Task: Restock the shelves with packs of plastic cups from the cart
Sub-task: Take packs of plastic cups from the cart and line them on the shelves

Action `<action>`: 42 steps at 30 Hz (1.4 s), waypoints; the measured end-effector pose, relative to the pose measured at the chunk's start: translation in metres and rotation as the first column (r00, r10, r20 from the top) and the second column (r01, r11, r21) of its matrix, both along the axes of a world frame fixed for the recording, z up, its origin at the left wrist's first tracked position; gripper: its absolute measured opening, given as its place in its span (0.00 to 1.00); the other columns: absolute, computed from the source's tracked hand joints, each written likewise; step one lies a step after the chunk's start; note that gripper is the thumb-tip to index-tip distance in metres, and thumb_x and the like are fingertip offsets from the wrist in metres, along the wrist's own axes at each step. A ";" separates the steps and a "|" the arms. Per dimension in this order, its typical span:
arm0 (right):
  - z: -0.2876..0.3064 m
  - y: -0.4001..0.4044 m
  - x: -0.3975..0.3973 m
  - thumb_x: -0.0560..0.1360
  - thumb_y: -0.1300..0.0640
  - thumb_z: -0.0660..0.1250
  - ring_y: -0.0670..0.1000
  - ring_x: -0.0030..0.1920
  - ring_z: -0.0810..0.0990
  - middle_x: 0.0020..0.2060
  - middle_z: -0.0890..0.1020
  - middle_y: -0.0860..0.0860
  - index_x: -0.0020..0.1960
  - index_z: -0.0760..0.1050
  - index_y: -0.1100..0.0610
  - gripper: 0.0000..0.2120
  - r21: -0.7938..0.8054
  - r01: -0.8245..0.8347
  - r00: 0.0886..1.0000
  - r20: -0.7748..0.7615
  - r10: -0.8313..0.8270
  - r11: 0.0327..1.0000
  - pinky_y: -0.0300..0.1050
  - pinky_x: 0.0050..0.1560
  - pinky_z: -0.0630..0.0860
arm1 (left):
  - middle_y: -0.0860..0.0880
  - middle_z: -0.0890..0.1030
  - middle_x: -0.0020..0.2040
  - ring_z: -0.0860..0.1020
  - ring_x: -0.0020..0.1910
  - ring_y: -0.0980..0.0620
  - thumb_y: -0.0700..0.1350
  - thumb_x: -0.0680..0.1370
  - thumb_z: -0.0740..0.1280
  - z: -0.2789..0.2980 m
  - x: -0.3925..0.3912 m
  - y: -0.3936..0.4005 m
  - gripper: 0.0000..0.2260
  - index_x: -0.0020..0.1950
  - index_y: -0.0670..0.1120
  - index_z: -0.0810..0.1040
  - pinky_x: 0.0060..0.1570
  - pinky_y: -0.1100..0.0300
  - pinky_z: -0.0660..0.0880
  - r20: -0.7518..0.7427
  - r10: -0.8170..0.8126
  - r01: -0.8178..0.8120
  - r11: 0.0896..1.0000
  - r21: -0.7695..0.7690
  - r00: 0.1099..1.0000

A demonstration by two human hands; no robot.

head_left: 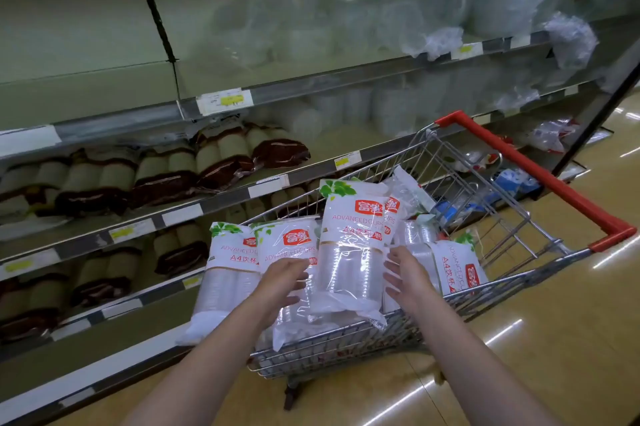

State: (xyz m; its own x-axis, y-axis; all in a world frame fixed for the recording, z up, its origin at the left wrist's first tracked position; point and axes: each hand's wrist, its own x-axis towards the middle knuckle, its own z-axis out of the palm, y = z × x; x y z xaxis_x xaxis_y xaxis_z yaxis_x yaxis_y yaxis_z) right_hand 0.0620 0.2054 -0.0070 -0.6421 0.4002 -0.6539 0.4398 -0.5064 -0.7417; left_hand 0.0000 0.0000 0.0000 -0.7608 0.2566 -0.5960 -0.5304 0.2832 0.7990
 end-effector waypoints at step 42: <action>0.145 -0.629 -0.101 0.62 0.50 0.79 0.55 0.48 0.85 0.55 0.82 0.56 0.65 0.69 0.56 0.35 0.392 -0.755 0.366 -0.415 0.833 0.526 0.50 0.43 0.82 | 0.45 0.86 0.49 0.85 0.47 0.47 0.50 0.68 0.76 0.149 0.034 -0.599 0.19 0.55 0.43 0.80 0.50 0.50 0.81 -0.491 0.506 -0.520 0.845 0.121 0.709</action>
State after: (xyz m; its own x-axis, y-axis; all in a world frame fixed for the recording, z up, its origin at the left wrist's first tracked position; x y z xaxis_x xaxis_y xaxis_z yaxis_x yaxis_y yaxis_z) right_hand -0.0389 -0.4235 0.1378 -0.8931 -0.4352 -0.1139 0.1388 -0.0258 -0.9900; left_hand 0.0338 -0.5993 0.1493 -0.9567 -0.2695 -0.1098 -0.1429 0.1067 0.9840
